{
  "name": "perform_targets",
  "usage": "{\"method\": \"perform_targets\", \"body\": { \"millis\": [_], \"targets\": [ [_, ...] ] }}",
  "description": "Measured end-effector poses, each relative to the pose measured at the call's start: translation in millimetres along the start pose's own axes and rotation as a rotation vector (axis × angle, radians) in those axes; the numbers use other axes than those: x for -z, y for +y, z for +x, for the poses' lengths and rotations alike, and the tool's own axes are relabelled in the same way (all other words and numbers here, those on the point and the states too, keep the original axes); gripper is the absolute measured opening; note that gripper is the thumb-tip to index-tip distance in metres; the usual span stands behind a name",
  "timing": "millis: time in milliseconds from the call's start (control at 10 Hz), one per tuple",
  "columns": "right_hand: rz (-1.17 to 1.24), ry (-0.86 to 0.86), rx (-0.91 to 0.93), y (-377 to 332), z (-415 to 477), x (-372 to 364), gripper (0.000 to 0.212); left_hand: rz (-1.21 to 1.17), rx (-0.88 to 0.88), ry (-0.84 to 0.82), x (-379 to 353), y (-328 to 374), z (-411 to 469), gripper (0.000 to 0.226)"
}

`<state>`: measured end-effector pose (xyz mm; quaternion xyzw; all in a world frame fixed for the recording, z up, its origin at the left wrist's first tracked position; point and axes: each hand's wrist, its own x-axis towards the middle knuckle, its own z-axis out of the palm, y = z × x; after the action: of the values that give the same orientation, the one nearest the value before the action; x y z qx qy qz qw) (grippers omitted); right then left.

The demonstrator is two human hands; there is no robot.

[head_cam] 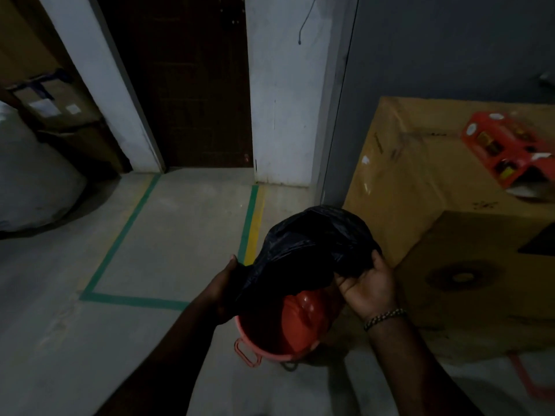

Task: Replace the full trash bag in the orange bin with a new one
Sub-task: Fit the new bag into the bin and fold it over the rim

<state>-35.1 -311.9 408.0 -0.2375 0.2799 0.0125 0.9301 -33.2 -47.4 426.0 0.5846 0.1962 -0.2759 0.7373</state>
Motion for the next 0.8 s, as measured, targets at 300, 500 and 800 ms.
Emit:
{"method": "perform_targets", "body": {
  "millis": [300,500,800],
  "targets": [
    [-0.074,0.084,-0.014,94,123,147,0.051,-0.032,-0.063,0.114,80,-165,154,0.055],
    [-0.212,0.137,-0.068,148,181,233,0.049,0.172,-0.118,0.211,123,-242,215,0.044],
    [-0.786,0.475,0.125,186,242,303,0.064,0.543,-0.232,0.394,143,-286,250,0.017]
  ]
}}
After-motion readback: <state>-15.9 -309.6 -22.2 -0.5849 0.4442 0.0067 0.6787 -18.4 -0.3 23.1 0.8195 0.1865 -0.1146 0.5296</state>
